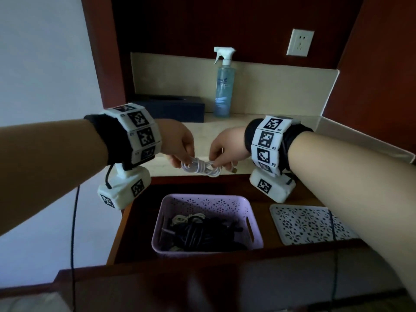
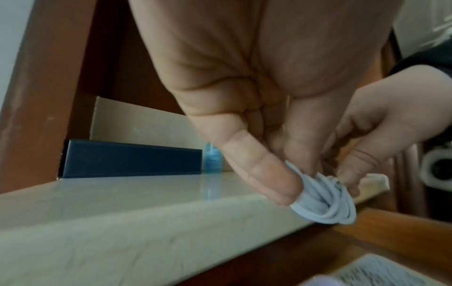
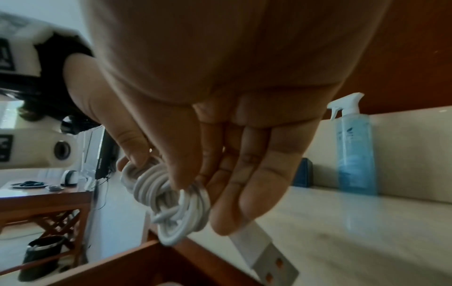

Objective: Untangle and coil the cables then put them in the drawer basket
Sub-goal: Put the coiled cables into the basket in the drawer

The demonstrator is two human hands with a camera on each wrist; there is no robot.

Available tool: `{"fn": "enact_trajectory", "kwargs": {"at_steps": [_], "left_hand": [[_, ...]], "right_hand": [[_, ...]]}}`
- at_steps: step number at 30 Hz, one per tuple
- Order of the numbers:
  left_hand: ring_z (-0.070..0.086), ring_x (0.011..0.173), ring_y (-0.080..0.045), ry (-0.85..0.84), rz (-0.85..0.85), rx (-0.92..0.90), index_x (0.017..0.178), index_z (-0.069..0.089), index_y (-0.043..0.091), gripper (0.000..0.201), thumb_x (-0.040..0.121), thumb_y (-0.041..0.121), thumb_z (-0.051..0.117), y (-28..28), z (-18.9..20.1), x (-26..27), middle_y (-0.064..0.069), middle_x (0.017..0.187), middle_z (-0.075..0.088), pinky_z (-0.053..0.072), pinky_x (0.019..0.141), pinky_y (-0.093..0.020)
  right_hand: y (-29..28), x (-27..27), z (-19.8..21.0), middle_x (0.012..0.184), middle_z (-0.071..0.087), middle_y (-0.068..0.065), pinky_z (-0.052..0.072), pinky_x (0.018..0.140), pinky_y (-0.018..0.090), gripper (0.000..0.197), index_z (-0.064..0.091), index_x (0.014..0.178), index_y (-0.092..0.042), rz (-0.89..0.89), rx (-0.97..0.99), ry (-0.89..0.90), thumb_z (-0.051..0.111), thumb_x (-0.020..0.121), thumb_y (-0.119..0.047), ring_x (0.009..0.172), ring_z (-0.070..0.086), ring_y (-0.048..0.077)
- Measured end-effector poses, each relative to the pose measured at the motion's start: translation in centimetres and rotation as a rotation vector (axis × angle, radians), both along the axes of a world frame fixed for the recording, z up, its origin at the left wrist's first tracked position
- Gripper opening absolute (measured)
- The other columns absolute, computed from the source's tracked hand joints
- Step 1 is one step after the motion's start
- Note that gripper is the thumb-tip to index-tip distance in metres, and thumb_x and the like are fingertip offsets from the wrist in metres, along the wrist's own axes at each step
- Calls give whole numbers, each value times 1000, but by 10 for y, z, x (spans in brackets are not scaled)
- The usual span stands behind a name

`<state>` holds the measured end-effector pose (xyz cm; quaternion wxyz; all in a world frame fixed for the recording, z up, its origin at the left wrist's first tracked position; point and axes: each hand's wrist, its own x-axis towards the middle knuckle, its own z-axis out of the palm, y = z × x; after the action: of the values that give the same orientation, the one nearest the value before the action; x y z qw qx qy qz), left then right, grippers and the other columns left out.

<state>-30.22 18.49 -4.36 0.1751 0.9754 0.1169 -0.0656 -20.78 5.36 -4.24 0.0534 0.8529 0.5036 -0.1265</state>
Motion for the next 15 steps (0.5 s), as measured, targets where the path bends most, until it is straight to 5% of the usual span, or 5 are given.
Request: {"fn": "enact_trajectory", "kwargs": {"at_steps": [4,9,12,15], "left_hand": [[65,68,-6,69,-42,30,98,66,10,15,89,21,63,-14,-33,-7,-5,95,73,48,71,-12],[54,55,10,155,-63,81,112,66,15,25,88,14,61,-22,-66,0,6,93,70,40,68,-4],[57,71,1,245,-44,87,119,64,17,30,89,16,61,-26,-74,4,6,110,68,44,82,-12],[57,99,-3,340,-69,183,129,58,23,36,93,24,55,-24,-81,8,9,127,60,36,94,-17]], "right_hand": [[-7,-7,-27,71,63,-7,48,65,16,21,59,111,-14,17,-94,30,53,93,-25,59,58,4],[-6,-5,-59,90,71,5,52,80,29,22,60,109,-9,43,-200,55,49,95,-23,64,60,12],[-1,-1,-76,72,64,-1,51,83,31,17,64,96,-8,33,-218,59,51,94,-18,64,58,15],[13,2,-90,95,70,4,48,81,28,23,64,102,-4,90,-304,-30,49,95,-20,87,65,18]]}}
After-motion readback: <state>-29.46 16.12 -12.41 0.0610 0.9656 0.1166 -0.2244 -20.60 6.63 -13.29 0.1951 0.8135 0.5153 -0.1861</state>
